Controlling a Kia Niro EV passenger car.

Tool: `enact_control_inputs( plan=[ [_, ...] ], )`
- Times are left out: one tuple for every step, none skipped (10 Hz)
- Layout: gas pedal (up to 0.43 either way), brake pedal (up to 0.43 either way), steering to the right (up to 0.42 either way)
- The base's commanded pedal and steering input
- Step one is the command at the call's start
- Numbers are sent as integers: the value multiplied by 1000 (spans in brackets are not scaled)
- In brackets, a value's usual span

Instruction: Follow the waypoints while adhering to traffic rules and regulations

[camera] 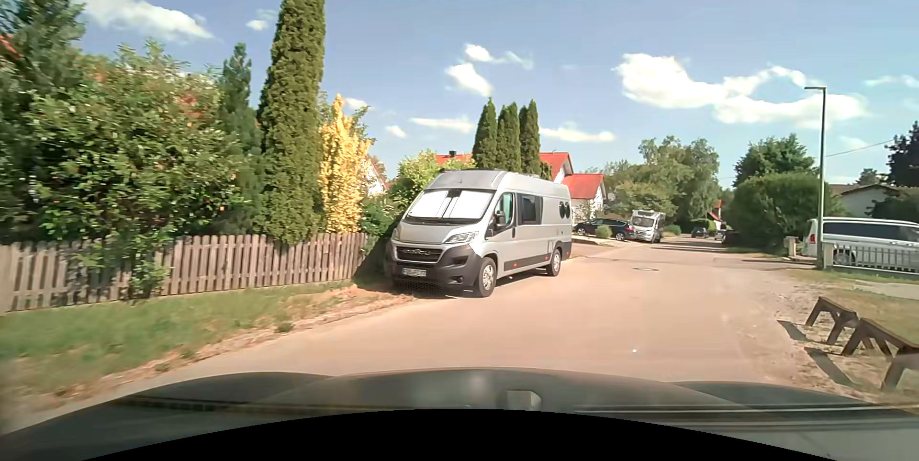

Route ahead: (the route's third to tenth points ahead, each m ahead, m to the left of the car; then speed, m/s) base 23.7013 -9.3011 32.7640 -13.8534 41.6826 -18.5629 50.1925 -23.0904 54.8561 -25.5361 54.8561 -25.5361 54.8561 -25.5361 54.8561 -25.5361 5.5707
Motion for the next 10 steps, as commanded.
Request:
enact_control_inputs(
  plan=[
    [79, 6, 301],
    [79, 6, 306],
    [79, 6, 307],
    [79, 6, 306],
    [79, 6, 300],
    [79, 6, 285],
    [79, 6, 268],
    [79, 6, 245],
    [79, 6, 214],
    [79, 6, 187]
  ],
)
